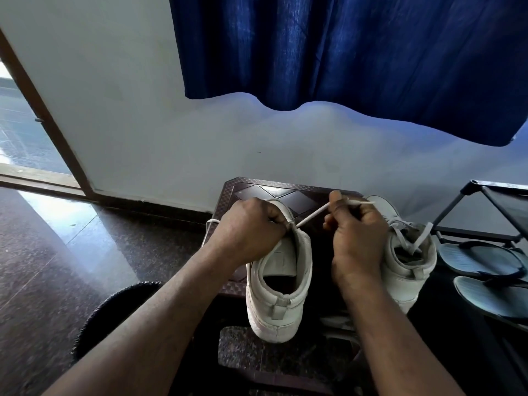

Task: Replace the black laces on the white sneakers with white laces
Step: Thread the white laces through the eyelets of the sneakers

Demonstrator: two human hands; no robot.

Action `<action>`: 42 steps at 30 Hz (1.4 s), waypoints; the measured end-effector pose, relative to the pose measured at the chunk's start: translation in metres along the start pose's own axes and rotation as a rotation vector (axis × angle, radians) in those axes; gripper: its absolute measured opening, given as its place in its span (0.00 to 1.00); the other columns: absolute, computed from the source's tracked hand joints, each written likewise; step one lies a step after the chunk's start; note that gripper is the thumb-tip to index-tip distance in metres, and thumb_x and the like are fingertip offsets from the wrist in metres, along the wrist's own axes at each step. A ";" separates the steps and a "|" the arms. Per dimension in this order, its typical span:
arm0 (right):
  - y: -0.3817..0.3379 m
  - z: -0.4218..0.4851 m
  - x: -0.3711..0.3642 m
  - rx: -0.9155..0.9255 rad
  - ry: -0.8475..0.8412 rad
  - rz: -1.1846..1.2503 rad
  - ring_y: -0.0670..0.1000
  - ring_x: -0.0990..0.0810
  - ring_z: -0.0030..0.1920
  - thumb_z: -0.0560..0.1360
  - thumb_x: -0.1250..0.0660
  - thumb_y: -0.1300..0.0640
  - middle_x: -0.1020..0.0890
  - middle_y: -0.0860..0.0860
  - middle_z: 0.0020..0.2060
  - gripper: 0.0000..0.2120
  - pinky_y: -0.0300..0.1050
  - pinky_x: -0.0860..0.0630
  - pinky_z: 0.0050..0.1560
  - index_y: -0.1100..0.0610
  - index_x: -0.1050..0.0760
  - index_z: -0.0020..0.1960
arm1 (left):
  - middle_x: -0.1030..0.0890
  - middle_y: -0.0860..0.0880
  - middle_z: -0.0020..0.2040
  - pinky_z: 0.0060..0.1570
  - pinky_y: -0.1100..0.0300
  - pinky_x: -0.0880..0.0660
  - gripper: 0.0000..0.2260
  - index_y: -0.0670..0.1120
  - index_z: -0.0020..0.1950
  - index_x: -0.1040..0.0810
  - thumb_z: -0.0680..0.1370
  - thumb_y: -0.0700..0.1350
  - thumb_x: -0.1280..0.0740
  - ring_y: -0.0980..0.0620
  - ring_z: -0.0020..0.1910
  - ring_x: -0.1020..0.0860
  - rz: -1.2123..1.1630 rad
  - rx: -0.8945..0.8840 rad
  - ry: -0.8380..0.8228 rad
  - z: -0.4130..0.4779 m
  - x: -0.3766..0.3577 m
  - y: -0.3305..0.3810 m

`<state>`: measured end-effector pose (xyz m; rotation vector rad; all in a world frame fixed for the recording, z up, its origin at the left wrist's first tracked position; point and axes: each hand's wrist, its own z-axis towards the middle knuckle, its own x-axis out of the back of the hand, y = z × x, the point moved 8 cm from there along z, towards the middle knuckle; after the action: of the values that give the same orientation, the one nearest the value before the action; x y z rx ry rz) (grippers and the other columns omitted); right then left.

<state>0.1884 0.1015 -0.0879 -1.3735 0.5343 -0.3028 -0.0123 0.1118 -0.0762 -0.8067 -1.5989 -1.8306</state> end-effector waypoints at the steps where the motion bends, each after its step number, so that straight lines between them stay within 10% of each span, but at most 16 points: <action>1: 0.005 -0.002 -0.003 -0.029 -0.046 -0.034 0.47 0.23 0.29 0.78 0.25 0.54 0.19 0.48 0.27 0.12 0.43 0.24 0.34 0.57 0.21 0.38 | 0.16 0.58 0.38 0.45 0.62 0.25 0.07 0.57 0.37 0.16 0.76 0.50 0.28 0.57 0.44 0.19 0.003 0.002 0.007 0.000 0.000 -0.001; 5: 0.032 -0.028 -0.026 -0.165 -0.367 -0.250 0.48 0.18 0.39 0.75 0.24 0.47 0.13 0.52 0.39 0.13 0.52 0.19 0.50 0.57 0.15 0.44 | 0.18 0.55 0.35 0.42 0.59 0.26 0.08 0.58 0.33 0.20 0.73 0.54 0.31 0.55 0.41 0.20 -0.001 0.009 0.004 0.000 0.001 -0.004; 9: 0.025 -0.030 -0.029 -0.182 -0.401 -0.124 0.47 0.23 0.36 0.76 0.25 0.48 0.16 0.53 0.35 0.16 0.46 0.24 0.43 0.61 0.16 0.41 | 0.18 0.56 0.35 0.42 0.59 0.25 0.06 0.55 0.38 0.17 0.74 0.54 0.29 0.56 0.41 0.20 -0.001 0.009 0.005 0.001 0.001 -0.005; 15: 0.026 -0.032 -0.036 -0.198 -0.552 -0.115 0.52 0.16 0.48 0.71 0.21 0.47 0.12 0.56 0.47 0.14 0.59 0.20 0.61 0.58 0.14 0.47 | 0.23 0.57 0.29 0.33 0.62 0.34 0.14 0.56 0.29 0.23 0.75 0.52 0.29 0.60 0.34 0.24 -0.003 0.044 -0.001 0.002 0.001 -0.008; 20: 0.022 -0.022 -0.027 -0.140 -0.427 -0.211 0.50 0.17 0.40 0.75 0.24 0.57 0.13 0.52 0.38 0.06 0.53 0.18 0.51 0.57 0.15 0.41 | 0.16 0.58 0.38 0.45 0.61 0.24 0.05 0.56 0.39 0.15 0.75 0.53 0.27 0.57 0.44 0.18 -0.043 0.046 -0.024 0.000 0.000 -0.009; 24: 0.011 -0.005 -0.011 -0.211 -0.109 0.199 0.44 0.26 0.29 0.81 0.31 0.61 0.22 0.45 0.26 0.09 0.38 0.27 0.31 0.55 0.22 0.41 | 0.16 0.60 0.39 0.53 0.53 0.21 0.08 0.61 0.39 0.16 0.68 0.61 0.32 0.56 0.47 0.18 -0.035 0.056 -0.032 -0.001 0.001 -0.006; 30: 0.027 -0.017 -0.014 -0.260 -0.218 0.011 0.49 0.25 0.33 0.77 0.26 0.46 0.22 0.50 0.31 0.14 0.45 0.27 0.35 0.57 0.20 0.44 | 0.17 0.60 0.39 0.53 0.52 0.21 0.12 0.59 0.40 0.16 0.66 0.63 0.35 0.57 0.46 0.19 -0.031 0.062 -0.011 -0.002 0.004 -0.004; 36: 0.025 -0.022 -0.021 -0.081 -0.347 -0.339 0.50 0.22 0.36 0.74 0.22 0.53 0.15 0.55 0.34 0.11 0.56 0.21 0.45 0.59 0.17 0.38 | 0.19 0.62 0.38 0.55 0.49 0.22 0.09 0.62 0.40 0.17 0.66 0.62 0.34 0.57 0.46 0.21 -0.034 0.053 0.015 -0.002 0.005 -0.003; 42: 0.008 0.008 0.005 -0.110 -0.007 0.131 0.46 0.27 0.29 0.77 0.26 0.58 0.23 0.51 0.29 0.13 0.40 0.30 0.30 0.55 0.25 0.37 | 0.20 0.59 0.42 0.56 0.47 0.23 0.05 0.60 0.41 0.18 0.74 0.59 0.26 0.54 0.52 0.23 -0.011 0.020 0.039 0.003 0.003 -0.009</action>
<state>0.1963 0.1074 -0.0959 -1.4374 0.6395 -0.1644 -0.0208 0.1153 -0.0789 -0.7498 -1.5975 -1.8248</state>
